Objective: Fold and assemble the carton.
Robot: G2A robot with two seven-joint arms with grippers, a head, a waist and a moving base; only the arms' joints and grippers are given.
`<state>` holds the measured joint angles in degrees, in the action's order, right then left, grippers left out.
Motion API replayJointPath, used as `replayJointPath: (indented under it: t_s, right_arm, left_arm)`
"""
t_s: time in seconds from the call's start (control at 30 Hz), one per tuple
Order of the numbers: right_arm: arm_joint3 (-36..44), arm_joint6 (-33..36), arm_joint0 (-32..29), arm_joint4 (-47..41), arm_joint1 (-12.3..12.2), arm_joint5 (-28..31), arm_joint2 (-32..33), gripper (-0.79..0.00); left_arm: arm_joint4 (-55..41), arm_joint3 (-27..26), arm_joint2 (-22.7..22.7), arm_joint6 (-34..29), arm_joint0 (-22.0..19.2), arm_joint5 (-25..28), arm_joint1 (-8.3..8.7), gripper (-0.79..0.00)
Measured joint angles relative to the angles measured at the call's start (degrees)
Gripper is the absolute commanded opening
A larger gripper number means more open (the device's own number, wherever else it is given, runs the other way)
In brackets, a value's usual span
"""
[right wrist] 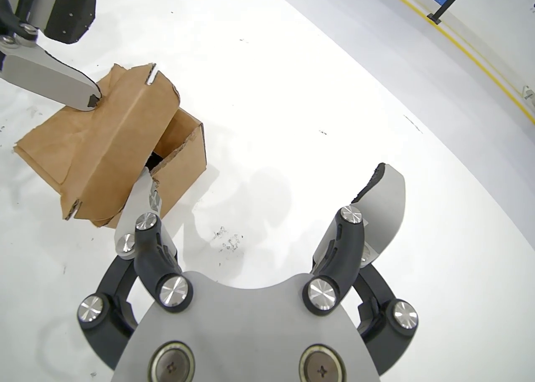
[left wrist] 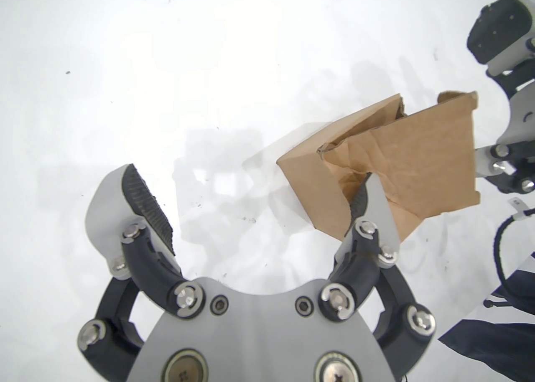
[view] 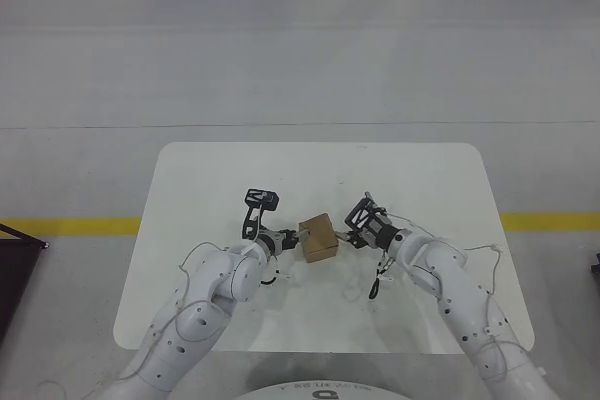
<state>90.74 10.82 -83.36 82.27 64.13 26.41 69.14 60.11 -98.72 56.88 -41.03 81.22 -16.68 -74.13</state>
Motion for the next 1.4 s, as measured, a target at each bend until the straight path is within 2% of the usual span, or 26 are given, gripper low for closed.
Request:
replayJointPath:
  t_s: [0.17,0.37,1.4]
  right_arm:
    - [2.22,-1.28,-1.88,-0.18,-0.40,-1.26,2.34,0.000]
    - [4.01,-1.75,-3.58,0.71,-0.76,0.46,3.07,0.000]
    - [1.57,-1.21,-2.39,1.46,-0.67,1.15,0.85,0.000]
  left_arm:
    - [0.00,-0.14,0.11,0.02,0.17,0.03,-0.06,0.000]
    - [0.28,-0.44,0.13,-0.08,0.40,0.28,-0.10,0.000]
    - [0.71,0.43,0.16,-0.38,0.21,0.56,-0.56,0.000]
